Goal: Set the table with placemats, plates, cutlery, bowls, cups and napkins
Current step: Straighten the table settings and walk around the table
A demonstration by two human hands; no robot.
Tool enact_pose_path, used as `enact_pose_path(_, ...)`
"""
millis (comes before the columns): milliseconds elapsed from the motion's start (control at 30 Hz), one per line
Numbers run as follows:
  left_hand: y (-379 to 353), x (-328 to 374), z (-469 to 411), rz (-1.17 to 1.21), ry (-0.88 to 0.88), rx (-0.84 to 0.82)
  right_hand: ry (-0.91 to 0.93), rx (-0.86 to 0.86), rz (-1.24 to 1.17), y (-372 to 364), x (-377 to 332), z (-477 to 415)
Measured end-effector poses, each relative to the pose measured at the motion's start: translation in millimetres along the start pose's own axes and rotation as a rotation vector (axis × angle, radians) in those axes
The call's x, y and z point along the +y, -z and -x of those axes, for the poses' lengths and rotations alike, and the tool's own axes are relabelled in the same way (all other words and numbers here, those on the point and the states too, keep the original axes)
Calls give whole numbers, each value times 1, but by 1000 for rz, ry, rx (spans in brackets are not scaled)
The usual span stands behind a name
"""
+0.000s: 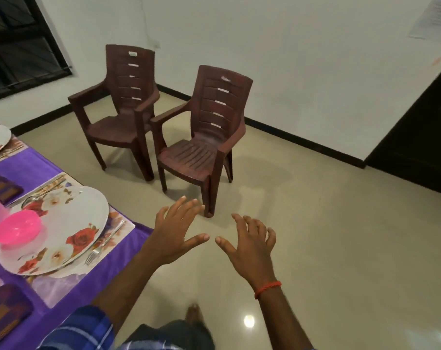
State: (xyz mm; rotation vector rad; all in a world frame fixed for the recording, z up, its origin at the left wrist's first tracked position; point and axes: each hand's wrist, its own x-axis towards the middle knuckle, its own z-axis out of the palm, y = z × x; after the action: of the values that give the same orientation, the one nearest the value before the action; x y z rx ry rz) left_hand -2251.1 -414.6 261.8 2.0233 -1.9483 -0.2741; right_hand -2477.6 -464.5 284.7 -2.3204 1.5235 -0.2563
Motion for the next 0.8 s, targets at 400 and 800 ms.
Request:
enact_pose_path(400,12,-61,-150,2,161,89,182,-60,66,8,-18,-194)
enact_pose_path(800,36,-131,-203,57,429,176,329,-169,84,4,-62,-335)
